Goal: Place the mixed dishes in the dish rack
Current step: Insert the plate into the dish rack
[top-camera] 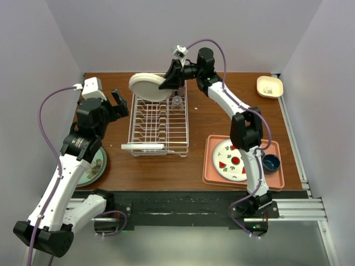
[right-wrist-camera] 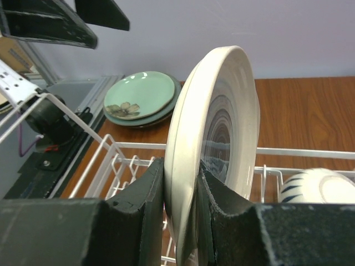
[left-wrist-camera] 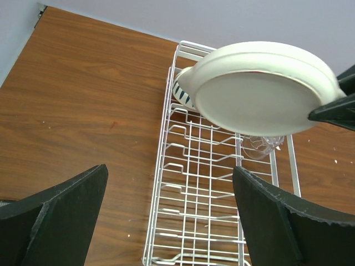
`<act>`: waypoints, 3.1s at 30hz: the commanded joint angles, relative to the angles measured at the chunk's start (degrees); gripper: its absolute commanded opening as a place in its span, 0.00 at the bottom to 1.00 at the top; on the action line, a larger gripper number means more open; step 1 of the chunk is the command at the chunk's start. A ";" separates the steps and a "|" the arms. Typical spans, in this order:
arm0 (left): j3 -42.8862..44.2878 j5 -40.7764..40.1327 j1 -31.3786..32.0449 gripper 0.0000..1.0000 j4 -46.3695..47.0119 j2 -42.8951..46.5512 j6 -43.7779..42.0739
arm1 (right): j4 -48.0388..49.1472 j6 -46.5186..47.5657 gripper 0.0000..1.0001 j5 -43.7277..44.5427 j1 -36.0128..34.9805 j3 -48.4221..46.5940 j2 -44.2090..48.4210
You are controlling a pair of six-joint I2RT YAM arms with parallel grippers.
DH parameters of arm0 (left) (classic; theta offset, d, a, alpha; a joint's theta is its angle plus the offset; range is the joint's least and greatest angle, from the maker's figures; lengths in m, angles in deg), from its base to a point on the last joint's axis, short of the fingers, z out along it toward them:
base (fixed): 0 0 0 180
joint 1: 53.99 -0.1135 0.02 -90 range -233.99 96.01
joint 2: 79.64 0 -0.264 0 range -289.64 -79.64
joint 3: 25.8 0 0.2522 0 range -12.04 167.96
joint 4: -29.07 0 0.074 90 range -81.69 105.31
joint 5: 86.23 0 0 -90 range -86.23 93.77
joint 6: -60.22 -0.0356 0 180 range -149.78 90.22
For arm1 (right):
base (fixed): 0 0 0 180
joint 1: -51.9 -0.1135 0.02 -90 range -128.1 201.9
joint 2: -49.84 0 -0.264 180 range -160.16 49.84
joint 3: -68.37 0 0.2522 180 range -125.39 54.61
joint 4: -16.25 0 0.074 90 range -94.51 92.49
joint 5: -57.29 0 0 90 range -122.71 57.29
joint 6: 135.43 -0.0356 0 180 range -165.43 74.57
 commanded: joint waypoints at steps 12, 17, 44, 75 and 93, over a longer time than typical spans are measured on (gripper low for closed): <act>-0.61 0.77 -0.39 1.00 2.52 -0.88 -1.97 | 1.22 6.64 0.00 4.78 0.21 -6.64 -1.84; -0.79 0.69 -0.39 1.00 2.52 -0.88 -2.15 | 1.30 6.81 0.00 5.31 0.30 -7.69 -3.06; -1.49 0.07 -0.39 1.00 2.69 -2.20 -2.50 | 16.15 -4.77 0.00 -3.82 0.30 -6.99 -6.41; -1.58 -0.37 -0.39 1.00 2.78 -2.64 -2.76 | 9.84 2.51 0.00 -0.31 1.00 -3.48 -8.43; -1.67 -0.37 -0.39 1.00 2.78 -2.73 -2.85 | 16.06 2.77 0.00 -1.45 0.92 -0.22 -8.95</act>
